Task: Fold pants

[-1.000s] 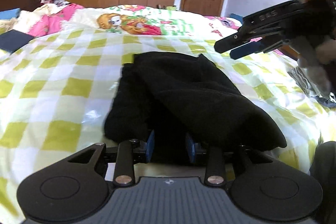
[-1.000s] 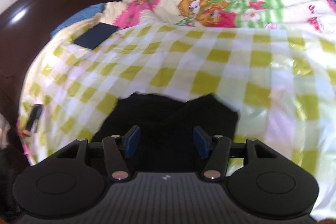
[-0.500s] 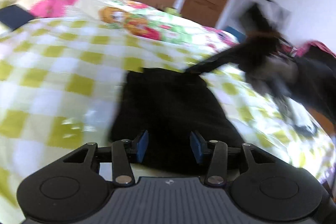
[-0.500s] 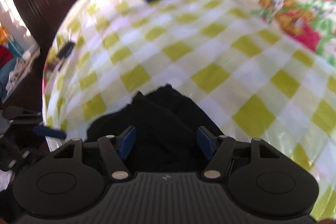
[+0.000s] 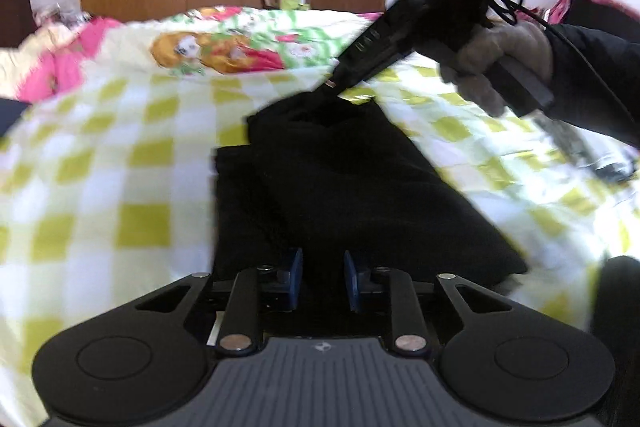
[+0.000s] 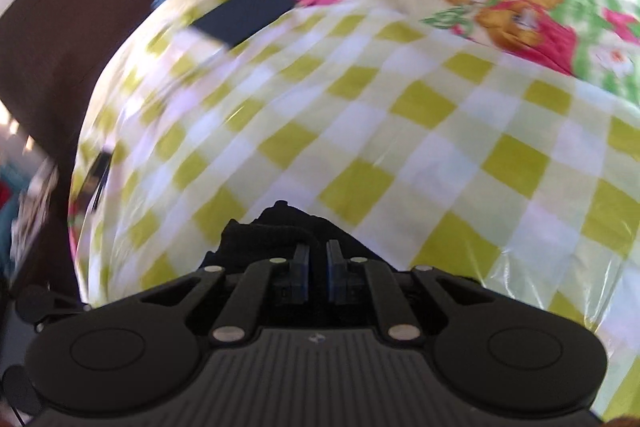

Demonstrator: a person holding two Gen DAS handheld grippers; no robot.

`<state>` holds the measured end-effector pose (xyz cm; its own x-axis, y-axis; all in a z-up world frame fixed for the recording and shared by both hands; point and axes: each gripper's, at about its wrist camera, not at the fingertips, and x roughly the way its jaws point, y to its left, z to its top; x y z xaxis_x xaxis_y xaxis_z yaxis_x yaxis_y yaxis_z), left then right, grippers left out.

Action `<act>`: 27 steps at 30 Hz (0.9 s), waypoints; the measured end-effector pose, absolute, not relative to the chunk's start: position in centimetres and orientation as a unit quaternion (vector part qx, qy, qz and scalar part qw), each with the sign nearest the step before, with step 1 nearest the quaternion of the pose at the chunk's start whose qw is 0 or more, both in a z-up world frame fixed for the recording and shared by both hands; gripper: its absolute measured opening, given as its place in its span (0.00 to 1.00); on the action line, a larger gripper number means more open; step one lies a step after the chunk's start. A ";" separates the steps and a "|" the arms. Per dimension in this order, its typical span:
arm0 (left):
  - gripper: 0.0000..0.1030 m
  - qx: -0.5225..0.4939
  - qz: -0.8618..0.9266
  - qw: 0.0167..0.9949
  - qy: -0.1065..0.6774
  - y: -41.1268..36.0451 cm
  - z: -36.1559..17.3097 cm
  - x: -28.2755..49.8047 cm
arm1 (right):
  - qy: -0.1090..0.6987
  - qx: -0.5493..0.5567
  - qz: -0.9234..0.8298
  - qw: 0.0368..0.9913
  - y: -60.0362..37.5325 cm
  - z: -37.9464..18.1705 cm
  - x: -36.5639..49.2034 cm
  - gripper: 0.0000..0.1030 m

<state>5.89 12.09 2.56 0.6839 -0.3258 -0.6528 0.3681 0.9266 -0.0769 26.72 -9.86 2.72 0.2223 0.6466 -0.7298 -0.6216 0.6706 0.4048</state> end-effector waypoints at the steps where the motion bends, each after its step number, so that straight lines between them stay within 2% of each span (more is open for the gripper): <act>1: 0.36 0.034 -0.179 0.917 0.354 12.3 2.4 6.4 | 0.477 0.036 0.394 0.785 -10.2 2.2 27.1 0.08; 5: 0.38 -0.025 -0.194 0.908 0.371 13.9 2.4 7.0 | 0.470 0.092 0.381 0.791 -11.1 1.2 27.2 0.08; 6: 0.41 -0.048 -0.205 0.903 0.374 14.3 2.4 6.9 | 0.468 0.100 0.381 0.791 -11.4 1.1 27.1 0.08; 8: 0.57 -0.070 -0.210 0.900 0.374 14.9 2.4 6.6 | 0.463 0.108 0.386 0.791 -12.0 1.3 27.0 0.09; 12: 0.68 -0.087 -0.209 0.900 0.373 14.9 2.2 6.6 | 0.462 0.064 0.423 0.777 -11.3 2.0 26.9 0.15; 13: 0.73 -0.090 -0.210 0.898 0.376 14.6 1.9 7.1 | 0.472 0.044 0.434 0.766 -10.7 1.9 27.3 0.21; 15: 0.73 -0.081 -0.209 0.899 0.375 13.6 1.3 7.9 | 0.478 0.007 0.452 0.753 -9.3 1.8 28.1 0.47; 16: 0.73 -0.075 -0.207 0.901 0.375 13.2 1.0 8.3 | 0.480 -0.015 0.457 0.748 -8.7 1.6 28.4 0.65; 18: 0.68 -0.052 -0.192 0.903 0.382 12.4 0.7 8.8 | 0.483 -0.041 0.456 0.746 -7.9 1.2 28.8 0.61; 20: 0.49 -0.036 -0.184 0.905 0.383 12.0 0.9 8.8 | 0.511 -0.029 0.454 0.729 -7.8 0.7 28.8 0.06; 21: 0.44 -0.033 -0.184 0.905 0.383 12.0 1.1 8.8 | 0.513 -0.030 0.453 0.728 -7.9 0.9 28.4 0.07; 22: 0.34 -0.037 -0.189 0.903 0.383 12.3 1.3 8.7 | 0.502 -0.037 0.455 0.734 -8.1 1.6 27.7 0.07; 27: 0.23 -0.030 -0.204 0.911 0.357 12.9 3.6 8.1 | 0.448 -0.002 0.457 0.768 -11.4 6.3 25.5 0.07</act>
<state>8.05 12.89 3.59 0.6616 -0.3938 -0.6381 0.3511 0.9146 -0.2005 25.52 -11.35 6.26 0.1805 0.7001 -0.6908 -0.7036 0.5827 0.4067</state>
